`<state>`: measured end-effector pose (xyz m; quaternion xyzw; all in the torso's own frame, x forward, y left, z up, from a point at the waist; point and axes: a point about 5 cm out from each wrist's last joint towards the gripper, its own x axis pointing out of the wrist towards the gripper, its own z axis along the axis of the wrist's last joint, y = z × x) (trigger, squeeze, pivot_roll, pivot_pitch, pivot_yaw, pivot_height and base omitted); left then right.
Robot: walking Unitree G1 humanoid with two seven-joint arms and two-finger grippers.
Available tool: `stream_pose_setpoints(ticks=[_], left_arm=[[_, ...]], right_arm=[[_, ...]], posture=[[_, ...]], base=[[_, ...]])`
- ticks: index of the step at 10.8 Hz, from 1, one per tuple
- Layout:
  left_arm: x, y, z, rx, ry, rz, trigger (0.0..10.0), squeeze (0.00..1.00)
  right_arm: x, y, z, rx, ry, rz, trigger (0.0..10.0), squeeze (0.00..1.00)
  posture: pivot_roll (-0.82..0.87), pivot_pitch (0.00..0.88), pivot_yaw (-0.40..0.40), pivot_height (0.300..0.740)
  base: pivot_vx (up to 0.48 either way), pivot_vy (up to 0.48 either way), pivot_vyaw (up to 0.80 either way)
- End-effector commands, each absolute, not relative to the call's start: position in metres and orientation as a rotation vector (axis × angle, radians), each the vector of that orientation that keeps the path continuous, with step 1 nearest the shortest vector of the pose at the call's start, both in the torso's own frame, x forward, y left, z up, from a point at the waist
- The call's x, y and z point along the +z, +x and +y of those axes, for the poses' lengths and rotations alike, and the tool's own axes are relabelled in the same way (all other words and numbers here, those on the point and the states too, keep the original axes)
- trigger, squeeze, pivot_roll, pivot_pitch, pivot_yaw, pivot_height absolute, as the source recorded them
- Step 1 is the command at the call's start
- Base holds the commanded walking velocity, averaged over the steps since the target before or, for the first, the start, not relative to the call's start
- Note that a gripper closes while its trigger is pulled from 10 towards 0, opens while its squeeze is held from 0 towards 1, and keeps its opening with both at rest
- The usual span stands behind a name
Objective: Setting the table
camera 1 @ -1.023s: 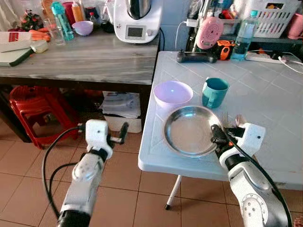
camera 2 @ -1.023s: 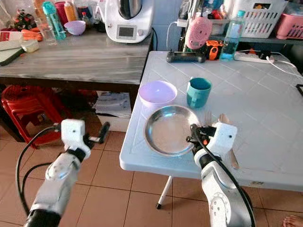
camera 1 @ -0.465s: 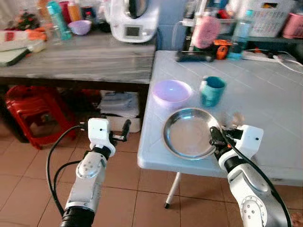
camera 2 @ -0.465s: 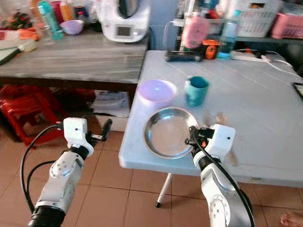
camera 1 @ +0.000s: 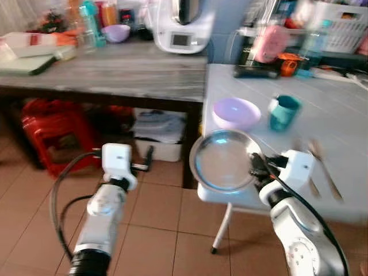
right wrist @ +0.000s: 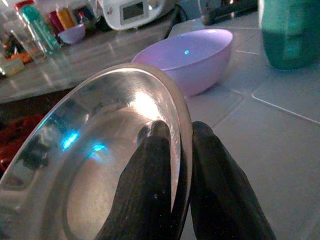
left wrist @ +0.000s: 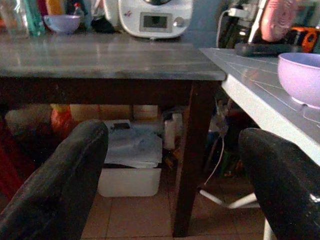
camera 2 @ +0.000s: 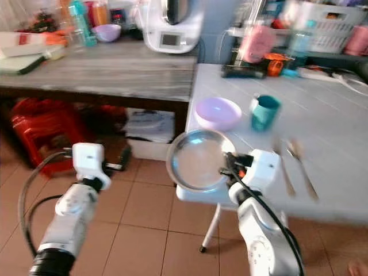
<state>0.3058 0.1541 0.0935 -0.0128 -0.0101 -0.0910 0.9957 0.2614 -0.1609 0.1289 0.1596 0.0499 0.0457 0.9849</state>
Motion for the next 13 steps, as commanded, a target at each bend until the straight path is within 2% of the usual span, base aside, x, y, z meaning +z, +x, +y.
stream_pose_setpoints(ticks=[1, 13], left_arm=[[0.0956, 0.3083, 0.1474, -0.198, -0.028, -0.031, 10.0, 0.0], [0.0931, 0.309, 0.1433, -0.201, -0.016, -0.037, 10.0, 0.0]], right_arm=[[0.1334, 0.2616, -0.1647, 0.08, 0.303, 0.072, 10.0, 0.0], [0.1316, 0.2611, -0.1615, 0.107, 0.277, 0.054, 10.0, 0.0]], posture=[[0.01, 0.0, 0.012, 0.74], [0.01, 0.0, 0.011, 0.74]], base=[[0.0, 0.398, 0.0], [0.0, 0.408, 0.0]])
